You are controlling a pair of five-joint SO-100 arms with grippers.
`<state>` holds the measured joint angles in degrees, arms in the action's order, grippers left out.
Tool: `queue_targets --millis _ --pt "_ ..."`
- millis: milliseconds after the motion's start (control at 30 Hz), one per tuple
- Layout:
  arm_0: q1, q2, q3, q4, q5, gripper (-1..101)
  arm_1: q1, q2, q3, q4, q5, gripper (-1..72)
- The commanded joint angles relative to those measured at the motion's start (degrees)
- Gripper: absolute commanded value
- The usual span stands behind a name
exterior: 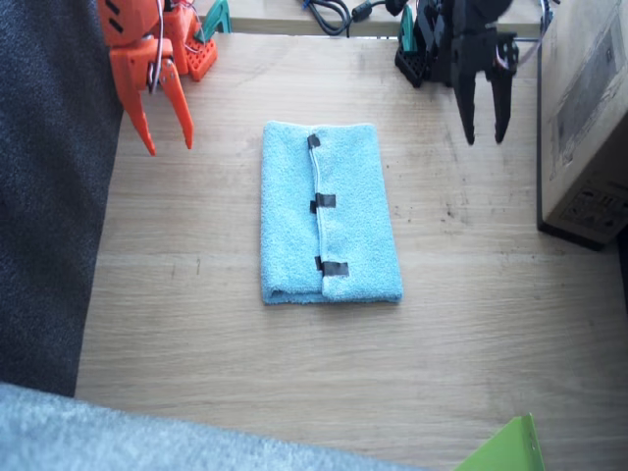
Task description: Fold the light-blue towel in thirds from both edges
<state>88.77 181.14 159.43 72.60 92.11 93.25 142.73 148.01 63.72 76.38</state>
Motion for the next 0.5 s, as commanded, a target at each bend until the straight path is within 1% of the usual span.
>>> queue_targets --millis 0,100,200,233,300,400,467 --pt "0.9 0.9 0.6 0.6 0.1 24 -0.7 9.6 2.9 0.4 2.3 30.5" --pt "1.0 0.9 0.6 0.5 -0.3 24 -1.1 19.4 6.7 3.2 3.6 28.3" --pt "1.2 0.9 0.6 0.5 -0.5 24 -2.1 35.8 10.8 9.5 5.9 23.4" --pt "1.2 0.9 0.6 0.4 -0.5 24 -2.8 37.9 11.2 10.5 6.4 22.1" --pt "1.2 0.9 0.6 0.4 -0.5 24 -3.8 37.9 11.3 10.7 7.5 18.9" --pt "1.2 0.9 0.6 0.5 -0.5 22 -5.0 37.9 11.2 11.1 8.8 16.4" --pt "1.2 0.9 0.6 0.4 -0.6 19 -5.2 37.9 11.2 11.1 9.1 12.2"
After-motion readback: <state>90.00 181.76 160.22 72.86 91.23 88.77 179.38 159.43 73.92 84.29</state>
